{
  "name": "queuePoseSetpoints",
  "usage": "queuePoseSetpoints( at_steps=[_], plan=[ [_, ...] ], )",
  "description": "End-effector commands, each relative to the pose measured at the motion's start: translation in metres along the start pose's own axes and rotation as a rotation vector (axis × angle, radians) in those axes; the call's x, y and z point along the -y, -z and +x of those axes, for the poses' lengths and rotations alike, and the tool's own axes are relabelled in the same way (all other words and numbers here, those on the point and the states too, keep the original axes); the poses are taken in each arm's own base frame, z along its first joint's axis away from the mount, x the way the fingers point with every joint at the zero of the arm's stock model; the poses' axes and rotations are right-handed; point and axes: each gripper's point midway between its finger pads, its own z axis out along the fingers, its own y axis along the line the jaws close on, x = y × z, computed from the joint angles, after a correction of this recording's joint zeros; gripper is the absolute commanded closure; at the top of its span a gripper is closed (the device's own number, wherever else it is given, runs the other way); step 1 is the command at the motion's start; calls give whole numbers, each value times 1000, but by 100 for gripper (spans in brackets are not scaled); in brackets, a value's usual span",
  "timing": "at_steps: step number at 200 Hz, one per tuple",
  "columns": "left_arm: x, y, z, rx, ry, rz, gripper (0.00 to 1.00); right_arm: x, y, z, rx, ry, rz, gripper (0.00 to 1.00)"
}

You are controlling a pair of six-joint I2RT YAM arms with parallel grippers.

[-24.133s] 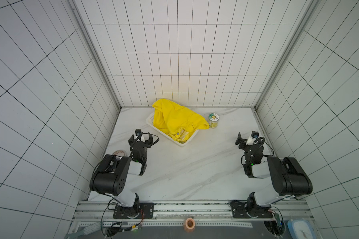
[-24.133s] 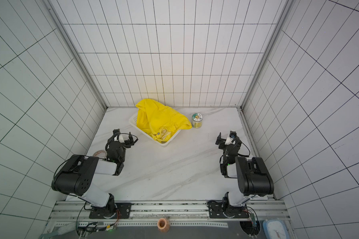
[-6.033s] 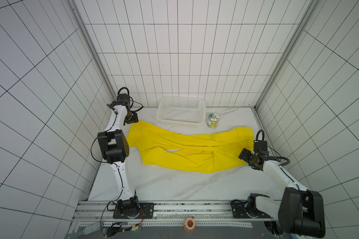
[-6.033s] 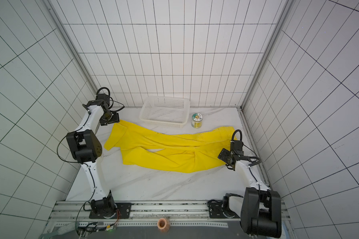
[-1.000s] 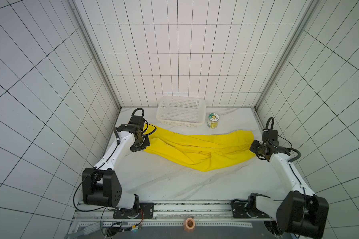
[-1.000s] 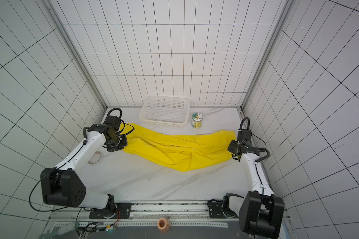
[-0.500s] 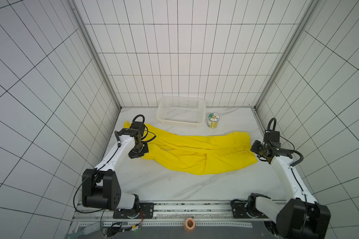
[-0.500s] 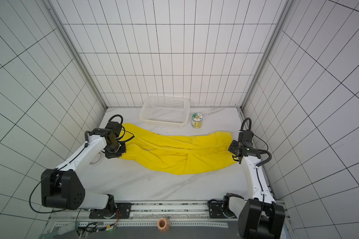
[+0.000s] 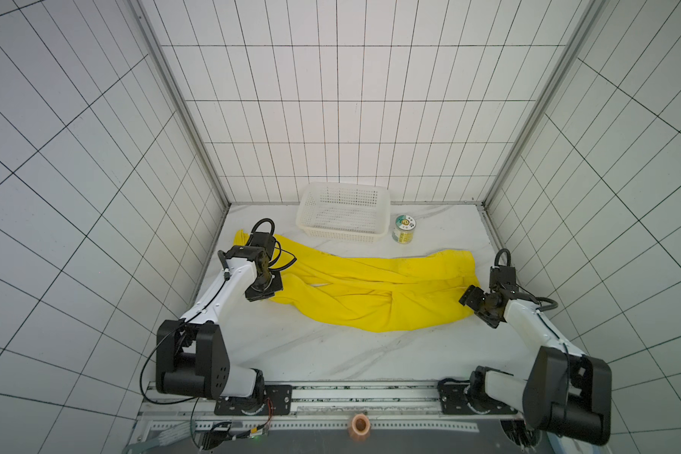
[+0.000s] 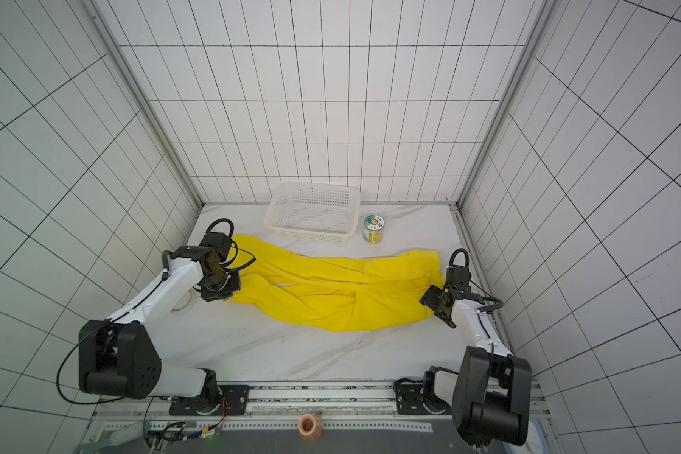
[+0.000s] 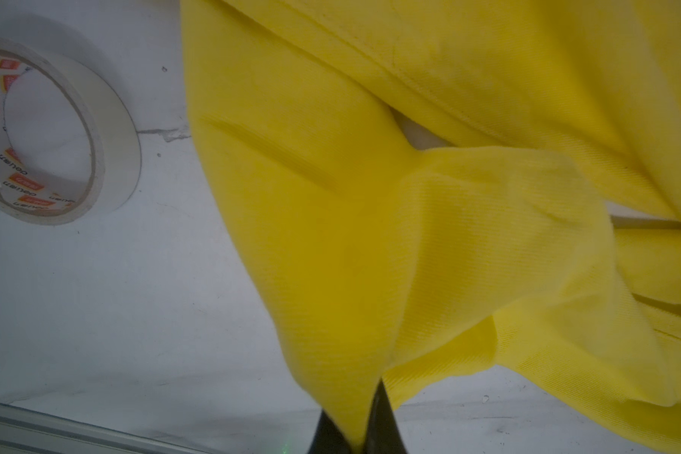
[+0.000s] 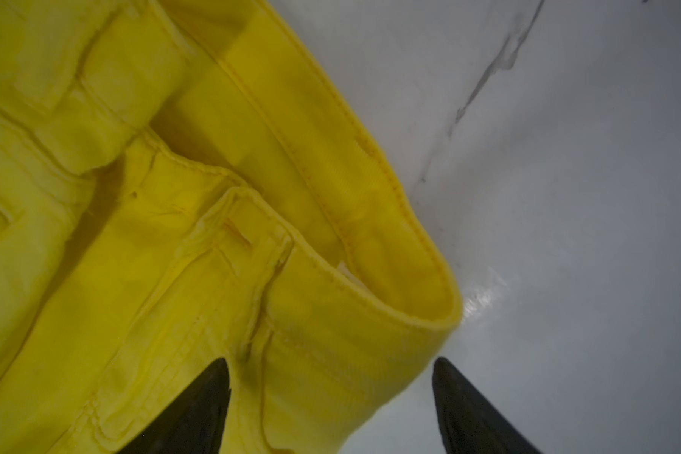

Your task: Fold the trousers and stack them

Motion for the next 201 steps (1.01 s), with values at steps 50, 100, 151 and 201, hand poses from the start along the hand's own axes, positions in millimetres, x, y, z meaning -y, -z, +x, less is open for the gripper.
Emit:
queuePoseSetpoints(
  at_steps=[50,100,151,201],
  plan=[
    [1,2,-6,24,-14,5,100,4,-26,7,-24,-17,-6,95],
    [-1,32,-22,94,-15,-7,100,-14,31,-61,188,16,-23,100],
    [-9,91,-55,237,-6,-47,100,-49,117,-136,407,38,-94,100],
    [-20,158,-88,398,31,-76,100,-80,203,-195,579,40,-160,100]
  ],
)
